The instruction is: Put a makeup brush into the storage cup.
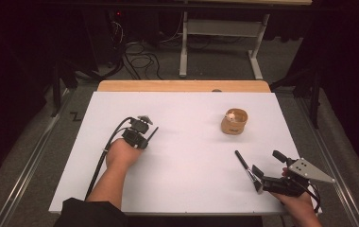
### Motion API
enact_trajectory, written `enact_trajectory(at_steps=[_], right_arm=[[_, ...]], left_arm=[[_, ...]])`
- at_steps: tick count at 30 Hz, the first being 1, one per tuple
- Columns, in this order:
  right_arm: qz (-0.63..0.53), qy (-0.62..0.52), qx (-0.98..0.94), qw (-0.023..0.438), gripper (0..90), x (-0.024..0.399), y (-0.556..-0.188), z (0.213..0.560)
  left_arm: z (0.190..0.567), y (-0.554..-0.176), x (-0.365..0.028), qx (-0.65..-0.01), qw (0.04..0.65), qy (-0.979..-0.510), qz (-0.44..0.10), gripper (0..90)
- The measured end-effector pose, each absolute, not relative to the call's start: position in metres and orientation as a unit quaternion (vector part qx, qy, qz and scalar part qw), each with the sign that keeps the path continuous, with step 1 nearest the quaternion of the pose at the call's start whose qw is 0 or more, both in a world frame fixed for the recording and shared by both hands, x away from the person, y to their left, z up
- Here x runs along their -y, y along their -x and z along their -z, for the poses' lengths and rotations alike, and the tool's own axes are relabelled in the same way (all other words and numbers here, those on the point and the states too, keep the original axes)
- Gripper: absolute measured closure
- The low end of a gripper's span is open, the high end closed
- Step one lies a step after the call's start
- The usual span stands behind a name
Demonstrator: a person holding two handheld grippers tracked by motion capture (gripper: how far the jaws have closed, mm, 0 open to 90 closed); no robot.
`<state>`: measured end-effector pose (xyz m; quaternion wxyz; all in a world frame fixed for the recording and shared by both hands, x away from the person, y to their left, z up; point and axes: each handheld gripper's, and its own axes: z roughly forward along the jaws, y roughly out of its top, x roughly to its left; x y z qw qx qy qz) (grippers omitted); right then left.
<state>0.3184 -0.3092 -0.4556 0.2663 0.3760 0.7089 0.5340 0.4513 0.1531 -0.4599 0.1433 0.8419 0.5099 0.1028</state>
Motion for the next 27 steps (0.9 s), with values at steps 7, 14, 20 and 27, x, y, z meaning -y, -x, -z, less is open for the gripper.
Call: enact_trajectory(at_steps=[7, 14, 20, 27], right_arm=[[-0.533, -0.376, -0.71, 0.265, 4.3, 0.309, -0.319, 0.456], [-0.532, -0.375, -0.712, 0.265, 4.4, 0.308, -0.319, 0.457], [-0.531, -0.374, -0.713, 0.264, 4.4, 0.307, -0.318, 0.457], [-0.529, -0.373, -0.715, 0.263, 4.4, 0.306, -0.319, 0.457]], left_arm=[[0.452, -0.444, -0.153, -0.494, 0.168, -0.847, -0.104, 82.8], [0.447, -0.432, -0.145, -0.467, 0.196, -0.857, -0.091, 82.7], [0.445, -0.419, -0.136, -0.439, 0.209, -0.87, -0.089, 82.7], [0.441, -0.402, -0.131, -0.416, 0.222, -0.877, -0.093, 82.7]])
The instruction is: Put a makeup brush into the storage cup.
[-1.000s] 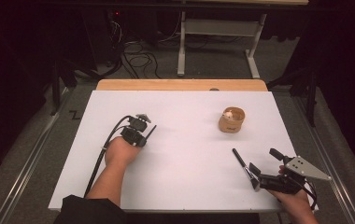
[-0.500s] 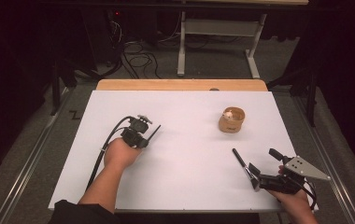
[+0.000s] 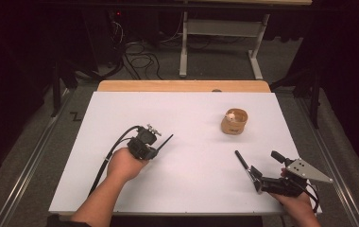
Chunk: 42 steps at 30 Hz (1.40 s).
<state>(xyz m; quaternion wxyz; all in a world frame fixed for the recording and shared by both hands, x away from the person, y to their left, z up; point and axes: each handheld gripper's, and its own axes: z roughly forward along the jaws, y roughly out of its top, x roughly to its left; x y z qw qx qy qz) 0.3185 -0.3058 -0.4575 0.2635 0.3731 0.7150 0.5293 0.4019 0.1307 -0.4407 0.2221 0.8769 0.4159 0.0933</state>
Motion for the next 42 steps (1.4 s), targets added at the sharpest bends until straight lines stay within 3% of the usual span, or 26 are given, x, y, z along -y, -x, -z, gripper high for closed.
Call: enact_trajectory(at_steps=[12, 19, 23, 33, 37, 42], right_arm=[[-0.526, -0.354, -0.729, 0.258, 4.6, 0.298, -0.316, 0.457], [-0.496, -0.291, -0.775, 0.26, 9.9, 0.269, -0.31, 0.45], [-0.479, -0.254, -0.794, 0.276, 15.5, 0.252, -0.31, 0.447], [-0.453, -0.207, -0.827, 0.263, 24.3, 0.225, -0.321, 0.445], [-0.45, -0.193, -0.833, 0.257, 35.0, 0.217, -0.322, 0.447], [-0.443, -0.178, -0.839, 0.259, 39.0, 0.208, -0.323, 0.447]], left_arm=[[0.428, -0.377, -0.119, -0.365, 0.211, -0.902, -0.092, 82.7], [0.418, -0.363, -0.101, -0.322, 0.208, -0.921, -0.075, 82.8], [0.414, -0.359, -0.094, -0.307, 0.203, -0.927, -0.073, 82.7], [0.41, -0.354, -0.078, -0.274, 0.197, -0.94, -0.059, 82.7], [0.408, -0.353, -0.072, -0.266, 0.192, -0.943, -0.057, 82.7], [0.401, -0.354, -0.067, -0.263, 0.192, -0.944, -0.053, 82.7]])
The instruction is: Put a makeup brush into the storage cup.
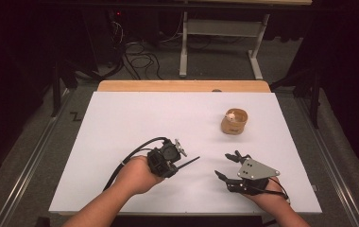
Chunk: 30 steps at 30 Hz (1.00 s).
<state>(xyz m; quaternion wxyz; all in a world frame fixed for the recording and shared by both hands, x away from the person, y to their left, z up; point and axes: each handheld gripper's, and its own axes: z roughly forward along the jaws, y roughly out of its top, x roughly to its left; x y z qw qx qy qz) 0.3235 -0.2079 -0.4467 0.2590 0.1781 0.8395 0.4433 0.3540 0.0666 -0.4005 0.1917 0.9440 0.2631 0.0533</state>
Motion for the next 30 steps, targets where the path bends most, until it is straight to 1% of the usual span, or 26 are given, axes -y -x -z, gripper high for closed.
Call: enact_trajectory(at_steps=[6, 9, 14, 22, 30], right_arm=[[-0.439, -0.168, -0.844, 0.258, 42.8, 0.198, -0.324, 0.446], [-0.433, -0.159, -0.847, 0.264, 43.4, 0.194, -0.324, 0.446], [-0.424, -0.144, -0.85, 0.277, 44.7, 0.189, -0.322, 0.443], [-0.415, -0.108, -0.852, 0.299, 46.5, 0.18, -0.316, 0.439], [-0.409, -0.082, -0.857, 0.304, 48.4, 0.173, -0.312, 0.44]], left_arm=[[0.391, -0.355, -0.062, -0.26, 0.185, -0.947, -0.046, 82.7], [0.387, -0.356, -0.061, -0.256, 0.17, -0.951, -0.047, 82.7], [0.38, -0.357, -0.061, -0.257, 0.17, -0.95, -0.039, 82.7], [0.382, -0.354, -0.052, -0.246, 0.168, -0.954, -0.032, 82.7], [0.385, -0.353, -0.046, -0.237, 0.167, -0.957, -0.024, 82.7]])
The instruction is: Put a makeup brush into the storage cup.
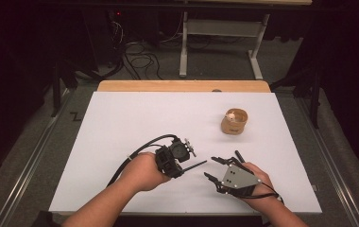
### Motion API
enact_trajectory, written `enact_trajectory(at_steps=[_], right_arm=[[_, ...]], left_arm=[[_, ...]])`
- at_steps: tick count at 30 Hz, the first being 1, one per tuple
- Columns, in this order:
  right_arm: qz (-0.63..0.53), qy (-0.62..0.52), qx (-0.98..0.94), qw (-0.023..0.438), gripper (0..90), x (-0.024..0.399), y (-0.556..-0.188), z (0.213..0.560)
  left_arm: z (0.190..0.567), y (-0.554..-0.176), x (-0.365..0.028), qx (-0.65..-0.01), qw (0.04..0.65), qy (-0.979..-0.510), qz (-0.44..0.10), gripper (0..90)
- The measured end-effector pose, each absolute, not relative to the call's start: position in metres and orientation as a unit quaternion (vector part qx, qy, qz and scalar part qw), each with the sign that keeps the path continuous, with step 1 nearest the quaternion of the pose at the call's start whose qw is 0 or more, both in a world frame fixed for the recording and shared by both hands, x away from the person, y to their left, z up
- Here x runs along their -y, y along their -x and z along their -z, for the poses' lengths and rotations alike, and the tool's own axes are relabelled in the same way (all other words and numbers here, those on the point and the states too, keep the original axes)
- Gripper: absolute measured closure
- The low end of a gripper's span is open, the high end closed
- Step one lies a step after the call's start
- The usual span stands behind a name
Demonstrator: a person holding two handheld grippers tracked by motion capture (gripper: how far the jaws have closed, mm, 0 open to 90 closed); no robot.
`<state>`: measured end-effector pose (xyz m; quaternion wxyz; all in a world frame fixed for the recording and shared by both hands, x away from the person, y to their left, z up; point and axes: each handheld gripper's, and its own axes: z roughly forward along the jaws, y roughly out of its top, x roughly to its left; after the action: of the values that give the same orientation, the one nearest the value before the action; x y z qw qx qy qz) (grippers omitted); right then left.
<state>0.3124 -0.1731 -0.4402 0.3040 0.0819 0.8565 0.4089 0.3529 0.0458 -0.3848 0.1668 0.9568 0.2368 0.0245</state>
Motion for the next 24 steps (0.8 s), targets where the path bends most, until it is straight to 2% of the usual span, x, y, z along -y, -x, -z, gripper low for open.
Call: enact_trajectory(at_steps=[7, 24], right_arm=[[-0.392, -0.049, -0.86, 0.324, 50.8, 0.166, -0.31, 0.446], [-0.366, -0.007, -0.869, 0.333, 57.3, 0.156, -0.313, 0.452]], left_arm=[[0.386, -0.353, -0.043, -0.235, 0.163, -0.958, -0.023, 82.7], [0.388, -0.35, -0.032, -0.224, 0.146, -0.963, -0.018, 82.7]])
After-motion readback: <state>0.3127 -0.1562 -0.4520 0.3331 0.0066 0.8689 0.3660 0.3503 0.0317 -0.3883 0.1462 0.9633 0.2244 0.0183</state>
